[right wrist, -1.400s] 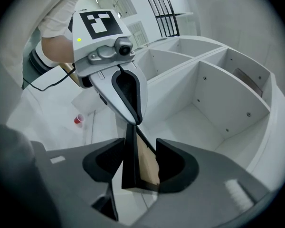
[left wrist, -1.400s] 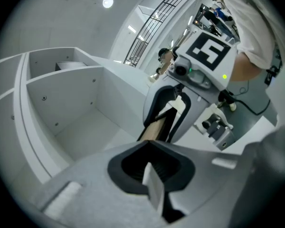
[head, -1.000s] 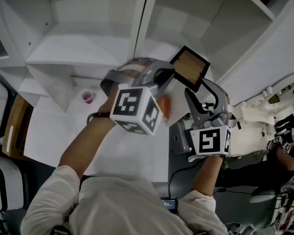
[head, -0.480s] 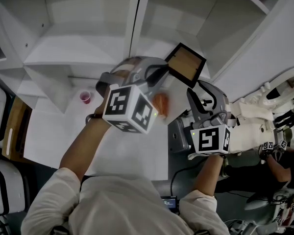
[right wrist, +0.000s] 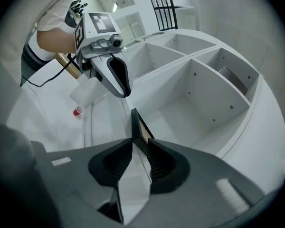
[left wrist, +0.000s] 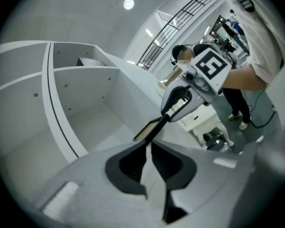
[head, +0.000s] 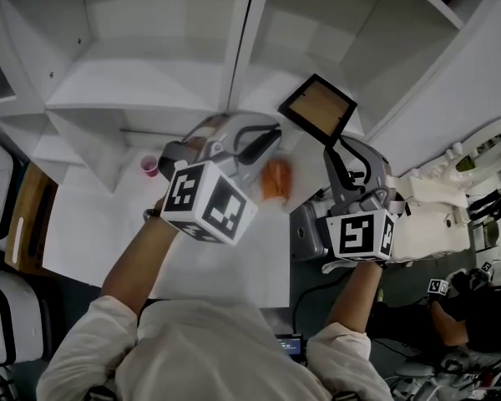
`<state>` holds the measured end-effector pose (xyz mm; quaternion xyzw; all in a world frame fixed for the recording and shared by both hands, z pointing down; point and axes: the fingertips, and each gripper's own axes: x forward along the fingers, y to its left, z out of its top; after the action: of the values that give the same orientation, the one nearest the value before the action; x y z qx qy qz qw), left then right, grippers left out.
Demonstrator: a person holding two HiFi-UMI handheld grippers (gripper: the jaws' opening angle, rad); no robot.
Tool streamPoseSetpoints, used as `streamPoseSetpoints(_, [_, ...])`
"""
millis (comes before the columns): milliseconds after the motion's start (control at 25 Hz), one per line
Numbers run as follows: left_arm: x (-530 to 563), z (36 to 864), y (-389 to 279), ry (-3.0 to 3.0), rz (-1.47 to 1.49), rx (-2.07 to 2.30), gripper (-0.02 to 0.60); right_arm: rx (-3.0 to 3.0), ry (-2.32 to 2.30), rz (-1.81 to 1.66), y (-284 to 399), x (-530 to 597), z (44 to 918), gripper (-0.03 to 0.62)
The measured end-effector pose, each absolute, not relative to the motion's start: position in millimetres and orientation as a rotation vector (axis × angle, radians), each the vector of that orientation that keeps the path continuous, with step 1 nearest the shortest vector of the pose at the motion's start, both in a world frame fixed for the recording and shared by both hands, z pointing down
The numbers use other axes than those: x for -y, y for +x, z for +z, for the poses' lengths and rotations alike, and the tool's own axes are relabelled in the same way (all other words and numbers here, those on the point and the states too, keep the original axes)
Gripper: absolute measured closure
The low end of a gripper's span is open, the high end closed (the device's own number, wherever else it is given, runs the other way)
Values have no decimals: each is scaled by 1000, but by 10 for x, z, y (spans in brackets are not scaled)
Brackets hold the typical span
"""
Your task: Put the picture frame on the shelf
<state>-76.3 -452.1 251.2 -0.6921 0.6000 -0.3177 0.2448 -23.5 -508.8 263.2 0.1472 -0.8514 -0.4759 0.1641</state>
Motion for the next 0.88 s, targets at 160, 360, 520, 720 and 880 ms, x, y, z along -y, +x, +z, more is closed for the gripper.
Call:
streamPoseSetpoints(160, [4432, 2563, -807, -1897, -862, -1653, 546, 2433, 412, -1355, -319, 5042, 2624, 487])
streamPoseSetpoints(360, [4341, 2596, -869, -1922, -843, -1668, 546, 2426, 393, -1363, -433, 4989, 2642, 485])
streamPoseSetpoints(520, [4287, 2668, -920, -1951, -867, -1672, 531, 2441, 378, -1357, -537, 4930, 2638, 477])
streamPoseSetpoints(720, [4207, 2732, -978, -1965, -873, -1687, 526, 2460, 358, -1337, -625, 4922, 2660, 451])
streamPoseSetpoints(880, [4117, 2767, -1034, -1962, -875, -1703, 526, 2429, 347, -1358, -718, 4885, 2686, 437])
